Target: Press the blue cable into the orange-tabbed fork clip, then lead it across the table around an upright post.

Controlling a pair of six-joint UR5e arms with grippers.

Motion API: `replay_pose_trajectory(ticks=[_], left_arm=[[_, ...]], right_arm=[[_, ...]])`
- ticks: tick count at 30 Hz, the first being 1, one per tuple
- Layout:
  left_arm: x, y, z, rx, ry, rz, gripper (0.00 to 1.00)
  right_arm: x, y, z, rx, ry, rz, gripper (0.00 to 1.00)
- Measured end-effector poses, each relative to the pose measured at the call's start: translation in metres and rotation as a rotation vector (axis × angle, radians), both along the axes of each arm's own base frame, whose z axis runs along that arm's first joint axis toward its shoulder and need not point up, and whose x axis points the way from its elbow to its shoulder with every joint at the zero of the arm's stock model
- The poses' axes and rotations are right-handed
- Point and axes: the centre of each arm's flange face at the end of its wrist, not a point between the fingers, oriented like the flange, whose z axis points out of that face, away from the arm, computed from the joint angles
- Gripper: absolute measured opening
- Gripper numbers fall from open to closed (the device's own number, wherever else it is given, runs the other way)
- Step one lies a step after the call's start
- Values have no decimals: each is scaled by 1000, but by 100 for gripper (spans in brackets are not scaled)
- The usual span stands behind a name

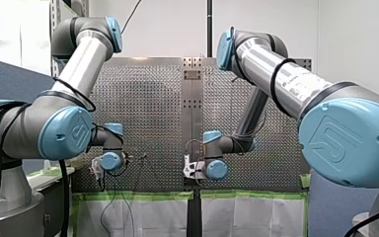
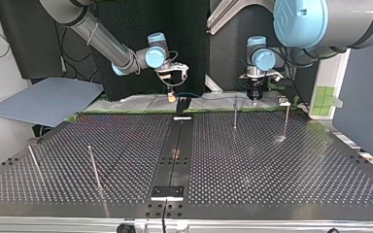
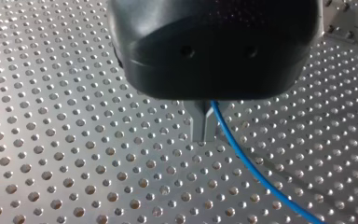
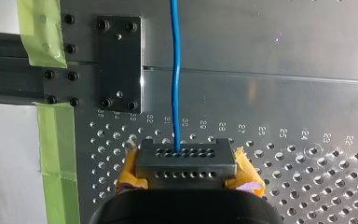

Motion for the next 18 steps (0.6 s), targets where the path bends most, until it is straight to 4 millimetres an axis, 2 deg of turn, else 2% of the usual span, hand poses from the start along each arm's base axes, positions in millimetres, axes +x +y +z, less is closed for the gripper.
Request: replay_pose_trajectory(ticks=[18], left_arm=[[-6,-2,-4,5,18,-2,0]], right_arm=[[2,-3,2,-8,0,-2,0]])
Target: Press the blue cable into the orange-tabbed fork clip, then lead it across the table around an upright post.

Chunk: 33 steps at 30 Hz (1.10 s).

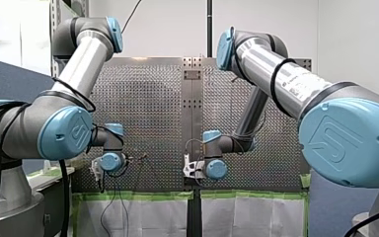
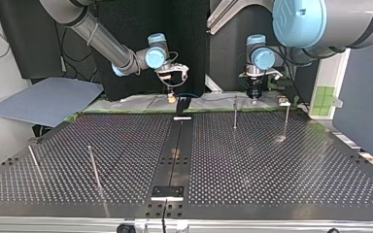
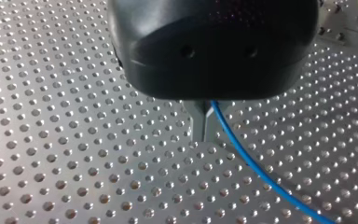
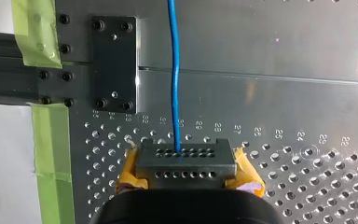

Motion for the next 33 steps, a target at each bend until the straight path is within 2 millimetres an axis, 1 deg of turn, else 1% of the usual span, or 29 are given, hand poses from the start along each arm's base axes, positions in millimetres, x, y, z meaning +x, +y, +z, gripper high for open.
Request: replay_pose_trajectory(ticks=[6,9,22,33], left_arm=[[-4,-1,-21,5,38,-8,0],[-1,0,-25,-1,41,-12,0],[20,0,-20,-25,19,-21,0],[38,0,-13,-43,7,-28,0]], right_arm=[[-1,-5,2,-3,-3,-14,0],[-1,-8,3,-6,-3,-21,0],[-1,-16,8,-9,7,-34,0],[-7,-37,17,-24,-1,-69,0]])
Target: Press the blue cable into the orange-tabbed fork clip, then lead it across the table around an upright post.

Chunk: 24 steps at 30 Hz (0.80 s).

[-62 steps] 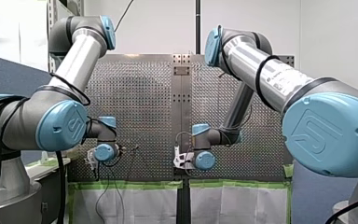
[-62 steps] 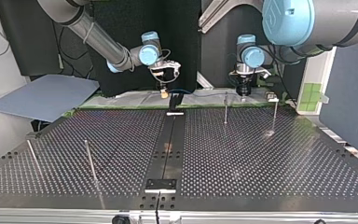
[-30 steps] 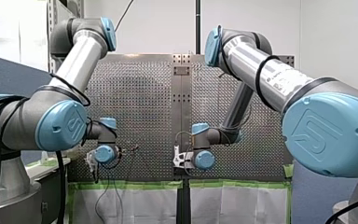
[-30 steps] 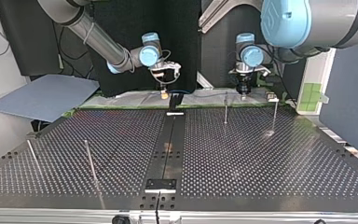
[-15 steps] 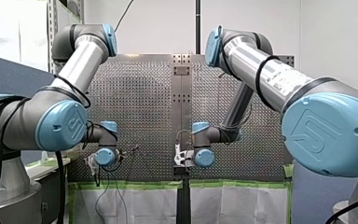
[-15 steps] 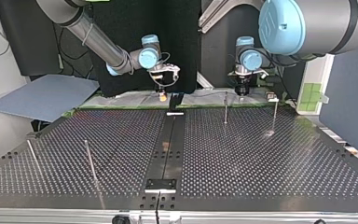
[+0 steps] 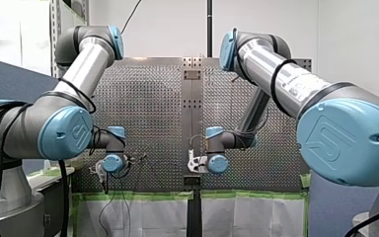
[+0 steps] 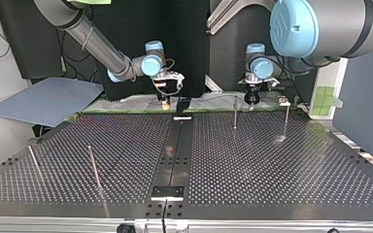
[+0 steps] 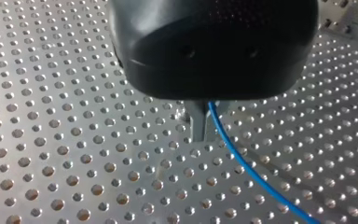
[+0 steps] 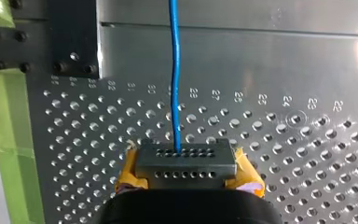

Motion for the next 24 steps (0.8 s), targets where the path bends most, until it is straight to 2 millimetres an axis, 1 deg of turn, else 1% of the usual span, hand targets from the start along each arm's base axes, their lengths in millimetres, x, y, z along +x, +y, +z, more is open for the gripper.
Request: replay_pose_trajectory(ticks=[11,17,22,23,24], left_arm=[[19,-2,8,-3,15,-23,0],[24,-1,10,-6,13,-22,0],[28,-1,12,4,13,-30,0],[28,-1,12,11,15,-35,3],[28,-1,11,18,18,-39,3]], right_arm=[[1,-13,8,-16,-9,-10,0],[0,-20,13,-24,-13,-24,0],[-1,-23,13,-25,-11,-30,0],[0,-22,13,-25,-9,-29,0],[0,-22,13,-26,-6,-28,0]])
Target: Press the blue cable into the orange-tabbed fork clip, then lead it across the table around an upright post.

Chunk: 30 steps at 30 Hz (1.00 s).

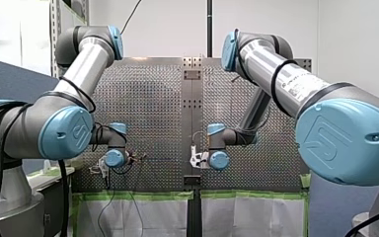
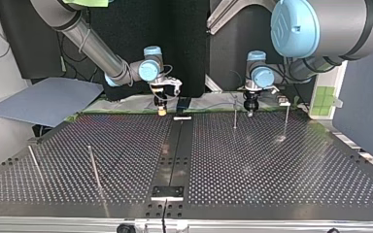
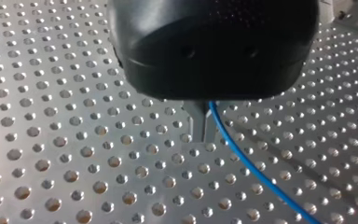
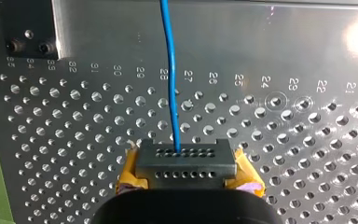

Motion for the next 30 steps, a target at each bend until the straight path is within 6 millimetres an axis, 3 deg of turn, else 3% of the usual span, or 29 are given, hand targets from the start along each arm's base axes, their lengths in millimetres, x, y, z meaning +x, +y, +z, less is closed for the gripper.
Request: replay_pose_trajectory(ticks=[1,2,3,5,6,7,8,16,23,30], left_arm=[[0,0,0,7,5,-3,9],[-1,1,-1,17,12,-7,24],[-1,2,-1,24,18,-11,24],[-3,4,-3,41,36,-24,61],[-3,5,-3,48,44,-31,61],[-4,6,-4,55,53,-38,87],[-5,7,-5,66,66,-43,100],[-17,17,-13,88,155,-40,100],[-44,18,-20,106,205,-72,100],[-60,19,-4,85,164,-88,100]], right_arm=[[0,0,0,0,2,1,0],[1,1,0,-1,5,3,0],[1,1,0,-2,7,4,0],[2,2,0,-2,10,7,0],[2,3,0,-2,11,8,0],[3,3,0,-2,12,8,0],[3,3,0,-3,12,10,0],[3,5,-1,-1,16,12,0],[4,5,-1,0,19,14,0],[4,5,-1,0,19,15,0]])
